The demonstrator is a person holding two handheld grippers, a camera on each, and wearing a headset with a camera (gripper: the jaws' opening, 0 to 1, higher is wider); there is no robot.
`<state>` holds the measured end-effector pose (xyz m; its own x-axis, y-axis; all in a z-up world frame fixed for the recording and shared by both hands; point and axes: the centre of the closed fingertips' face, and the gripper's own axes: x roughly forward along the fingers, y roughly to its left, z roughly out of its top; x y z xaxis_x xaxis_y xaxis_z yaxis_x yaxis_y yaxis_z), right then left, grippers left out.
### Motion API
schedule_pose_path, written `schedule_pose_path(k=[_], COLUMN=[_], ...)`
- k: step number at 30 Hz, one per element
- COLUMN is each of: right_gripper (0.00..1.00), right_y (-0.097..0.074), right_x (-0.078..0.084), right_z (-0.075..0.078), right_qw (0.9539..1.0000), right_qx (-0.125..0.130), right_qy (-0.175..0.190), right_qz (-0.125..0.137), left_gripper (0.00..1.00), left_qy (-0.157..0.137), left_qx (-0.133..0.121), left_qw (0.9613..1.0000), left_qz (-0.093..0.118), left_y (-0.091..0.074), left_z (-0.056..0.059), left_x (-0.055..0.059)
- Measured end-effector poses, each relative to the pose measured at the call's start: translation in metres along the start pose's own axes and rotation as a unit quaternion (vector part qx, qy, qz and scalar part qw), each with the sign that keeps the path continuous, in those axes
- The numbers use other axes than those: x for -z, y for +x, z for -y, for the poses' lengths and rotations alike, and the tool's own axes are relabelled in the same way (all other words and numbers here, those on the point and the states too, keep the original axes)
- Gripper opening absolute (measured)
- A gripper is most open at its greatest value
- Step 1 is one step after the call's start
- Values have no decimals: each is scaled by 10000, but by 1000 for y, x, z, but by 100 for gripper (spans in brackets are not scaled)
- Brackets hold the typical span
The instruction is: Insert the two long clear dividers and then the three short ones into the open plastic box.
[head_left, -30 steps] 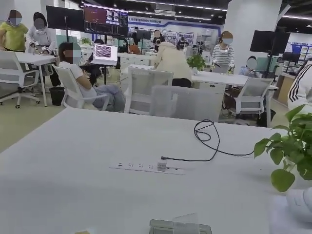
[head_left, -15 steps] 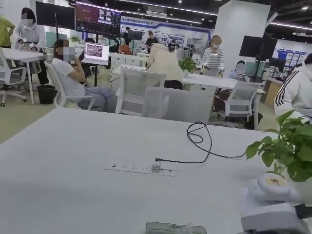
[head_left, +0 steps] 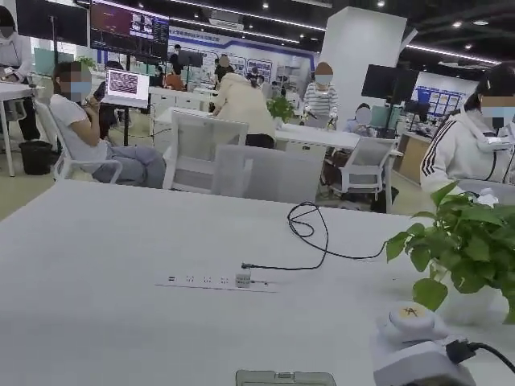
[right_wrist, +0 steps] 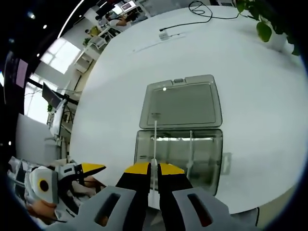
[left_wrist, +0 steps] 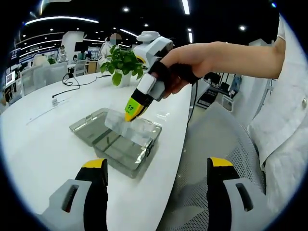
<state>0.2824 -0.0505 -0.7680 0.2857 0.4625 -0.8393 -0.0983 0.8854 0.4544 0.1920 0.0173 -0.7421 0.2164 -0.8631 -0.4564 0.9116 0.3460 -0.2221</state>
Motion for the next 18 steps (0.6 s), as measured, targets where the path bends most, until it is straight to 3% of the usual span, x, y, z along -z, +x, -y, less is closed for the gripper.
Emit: schedule_pose_path(k=[18], right_gripper=[7], right_y=[16], right_x=[12], right_z=[7], right_qw=[9988], right_qx=[289], right_qy=[44], right_qz=[-390], left_gripper=[85], left_qy=[-126], left_qx=[112], left_qw=[9998], left_qz=[136], left_y=[1], left_z=[-1], left_x=[2])
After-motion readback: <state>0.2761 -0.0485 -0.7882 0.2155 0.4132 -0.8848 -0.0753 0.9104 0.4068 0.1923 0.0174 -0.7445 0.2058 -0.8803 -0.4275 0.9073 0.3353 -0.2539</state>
